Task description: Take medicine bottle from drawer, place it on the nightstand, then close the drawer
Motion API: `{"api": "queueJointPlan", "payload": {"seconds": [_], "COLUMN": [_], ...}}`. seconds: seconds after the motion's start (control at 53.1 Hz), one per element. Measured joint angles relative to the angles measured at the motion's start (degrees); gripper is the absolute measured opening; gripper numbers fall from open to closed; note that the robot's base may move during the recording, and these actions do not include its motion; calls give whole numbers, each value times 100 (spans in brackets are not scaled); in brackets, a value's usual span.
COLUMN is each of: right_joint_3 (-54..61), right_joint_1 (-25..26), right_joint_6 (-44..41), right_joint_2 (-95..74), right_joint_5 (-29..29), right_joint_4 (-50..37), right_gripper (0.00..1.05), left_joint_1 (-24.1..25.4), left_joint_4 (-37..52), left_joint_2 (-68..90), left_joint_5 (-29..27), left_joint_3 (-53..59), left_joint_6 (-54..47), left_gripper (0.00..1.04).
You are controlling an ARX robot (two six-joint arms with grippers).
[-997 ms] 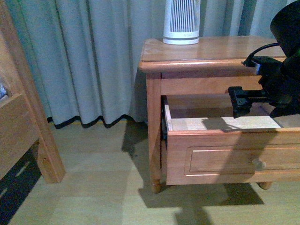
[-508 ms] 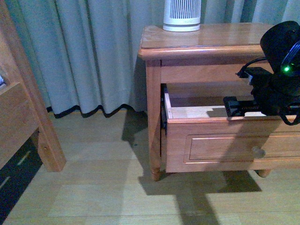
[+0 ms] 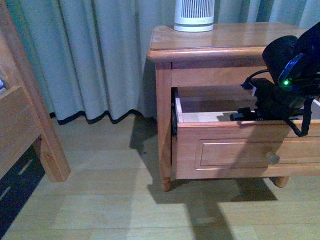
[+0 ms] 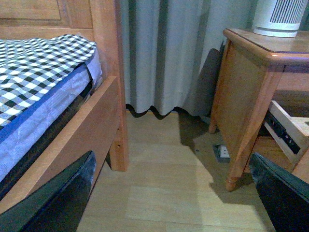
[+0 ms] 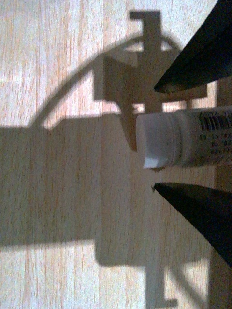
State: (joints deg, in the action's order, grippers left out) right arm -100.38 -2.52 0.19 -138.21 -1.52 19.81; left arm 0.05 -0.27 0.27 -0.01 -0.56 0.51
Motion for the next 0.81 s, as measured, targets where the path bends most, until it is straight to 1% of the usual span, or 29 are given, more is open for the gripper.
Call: {"api": "queueJointPlan", "payload": {"seconds": [0.019, 0.113, 0.169, 0.452, 0.809], "right_joint_3": [-9, -35, -35, 299, 1333], "right_joint_1": [-9, -70, -96, -116, -81], "right_joint_6": [2, 33, 48, 219, 326], "right_joint_2": [-7, -17, -17, 109, 752], "right_joint_5": [2, 31, 39, 72, 402], "right_joint_4": [9, 17, 15, -341, -1174], "right_gripper": [48, 33, 30, 26, 25], "left_joint_1": [0, 0, 0, 0, 0], "left_joint_4": [0, 0, 0, 0, 0], "left_joint_2": [0, 0, 0, 0, 0], "left_joint_5": [0, 0, 0, 0, 0], "left_joint_3": [0, 0, 0, 0, 0], "left_joint_6": [0, 0, 0, 0, -2], "left_gripper": [98, 98, 98, 98, 98]}}
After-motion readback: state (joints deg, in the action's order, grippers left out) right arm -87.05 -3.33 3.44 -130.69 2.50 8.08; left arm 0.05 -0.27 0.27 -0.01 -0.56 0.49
